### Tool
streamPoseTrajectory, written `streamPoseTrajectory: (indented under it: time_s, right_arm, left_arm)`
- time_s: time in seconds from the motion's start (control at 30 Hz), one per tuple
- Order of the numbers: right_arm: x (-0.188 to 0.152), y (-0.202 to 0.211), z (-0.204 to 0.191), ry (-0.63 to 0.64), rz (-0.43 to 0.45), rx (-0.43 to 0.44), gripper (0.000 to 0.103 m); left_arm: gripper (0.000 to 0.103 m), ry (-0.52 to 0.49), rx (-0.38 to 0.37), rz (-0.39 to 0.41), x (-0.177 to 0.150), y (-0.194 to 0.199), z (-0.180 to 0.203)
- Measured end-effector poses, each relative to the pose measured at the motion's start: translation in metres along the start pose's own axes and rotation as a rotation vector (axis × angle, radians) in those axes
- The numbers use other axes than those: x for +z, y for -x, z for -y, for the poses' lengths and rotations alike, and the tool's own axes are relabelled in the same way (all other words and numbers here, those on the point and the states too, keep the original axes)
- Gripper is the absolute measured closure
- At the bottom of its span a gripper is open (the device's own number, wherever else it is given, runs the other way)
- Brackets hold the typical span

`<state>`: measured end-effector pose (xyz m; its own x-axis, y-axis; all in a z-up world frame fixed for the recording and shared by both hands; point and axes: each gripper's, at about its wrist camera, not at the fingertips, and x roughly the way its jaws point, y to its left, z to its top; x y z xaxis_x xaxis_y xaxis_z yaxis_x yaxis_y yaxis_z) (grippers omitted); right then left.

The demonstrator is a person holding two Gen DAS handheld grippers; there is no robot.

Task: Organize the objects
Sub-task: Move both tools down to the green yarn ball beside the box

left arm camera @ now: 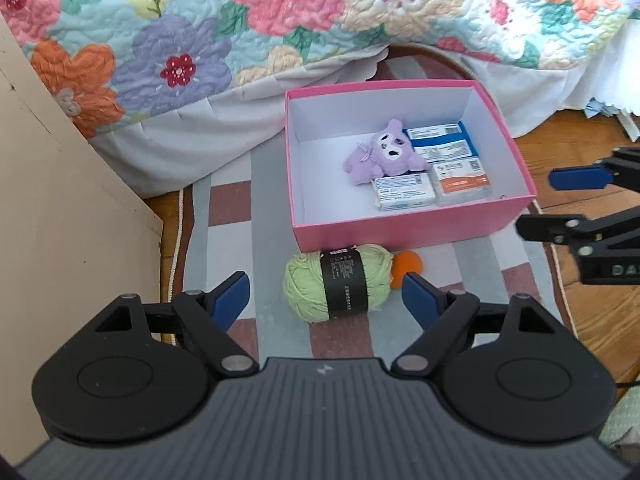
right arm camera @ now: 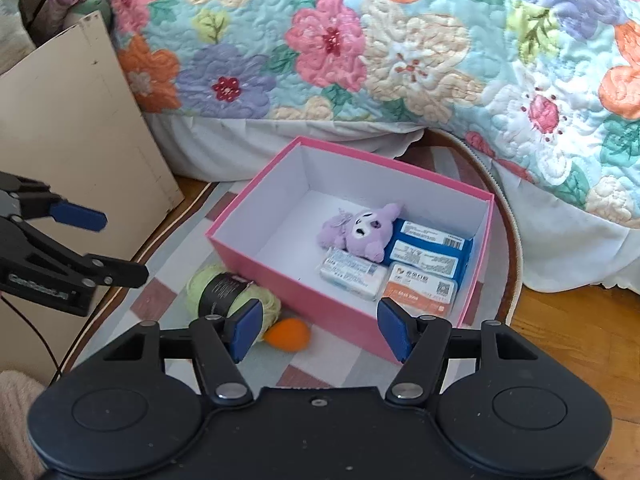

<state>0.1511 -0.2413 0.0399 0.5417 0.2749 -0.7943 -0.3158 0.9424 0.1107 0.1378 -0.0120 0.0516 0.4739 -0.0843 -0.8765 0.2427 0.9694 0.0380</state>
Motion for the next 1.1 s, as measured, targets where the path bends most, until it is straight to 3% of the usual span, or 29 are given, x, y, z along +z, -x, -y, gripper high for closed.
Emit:
streamPoseTrajectory:
  time_s: [0.27, 0.47, 0.83, 0.97, 1.1]
  right_arm:
    - [-0.006, 0.013, -0.016, 0.039, -0.005, 0.018, 0.033]
    - [-0.011, 0.013, -0.028, 0.070, -0.019, 0.056, 0.027]
    - [-0.022, -0.001, -0.049, 0.100, -0.065, 0.141, 0.017]
    - [-0.031, -0.013, -0.058, 0.096, -0.079, 0.177, 0.015]
    - [-0.035, -0.022, -0.064, 0.127, -0.046, 0.156, 0.012]
  left_arm:
    - [0.016, 0.006, -0.023, 0.033, -0.011, 0.015, 0.000]
    - [0.013, 0.039, 0.035, -0.017, -0.024, -0.011, -0.009]
    - [0.013, 0.150, -0.052, 0.031, -0.049, -0.031, -0.027]
    - [0.013, 0.153, -0.044, 0.028, -0.053, -0.038, -0.032]
    - [0.005, 0.118, -0.028, 0.010, -0.055, -0.055, -0.037]
